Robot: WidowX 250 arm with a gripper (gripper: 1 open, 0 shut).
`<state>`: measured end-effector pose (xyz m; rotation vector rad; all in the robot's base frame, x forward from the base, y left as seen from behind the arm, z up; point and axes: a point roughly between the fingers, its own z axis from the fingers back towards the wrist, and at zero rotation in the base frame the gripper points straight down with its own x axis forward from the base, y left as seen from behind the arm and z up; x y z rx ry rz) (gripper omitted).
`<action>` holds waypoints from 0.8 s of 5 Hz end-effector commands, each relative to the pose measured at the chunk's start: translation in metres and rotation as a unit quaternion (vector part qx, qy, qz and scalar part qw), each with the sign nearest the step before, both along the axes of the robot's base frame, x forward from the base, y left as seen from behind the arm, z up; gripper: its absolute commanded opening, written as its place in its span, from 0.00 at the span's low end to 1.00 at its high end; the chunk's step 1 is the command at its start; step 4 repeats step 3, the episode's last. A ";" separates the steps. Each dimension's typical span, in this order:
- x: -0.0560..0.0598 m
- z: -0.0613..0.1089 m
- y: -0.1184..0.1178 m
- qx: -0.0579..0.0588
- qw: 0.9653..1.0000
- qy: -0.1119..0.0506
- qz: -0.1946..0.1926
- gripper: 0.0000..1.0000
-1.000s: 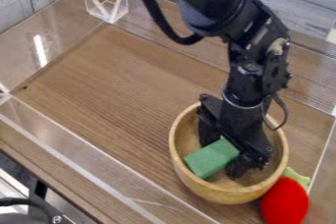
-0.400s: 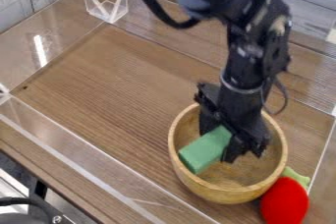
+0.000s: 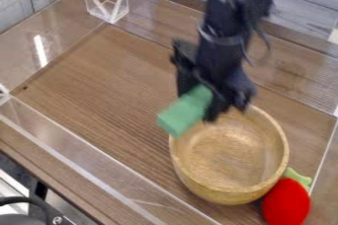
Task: Remove the green block from the brown bowl and put it on the table
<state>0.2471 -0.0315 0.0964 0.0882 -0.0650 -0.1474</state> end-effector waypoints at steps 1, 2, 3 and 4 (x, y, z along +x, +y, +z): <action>0.018 0.013 0.031 0.008 0.999 -0.042 0.008 0.00; 0.025 0.006 0.059 0.015 0.998 -0.060 0.003 0.00; 0.020 0.004 0.067 0.022 0.997 -0.069 -0.006 0.00; 0.020 0.004 0.067 0.022 0.997 -0.069 -0.006 0.00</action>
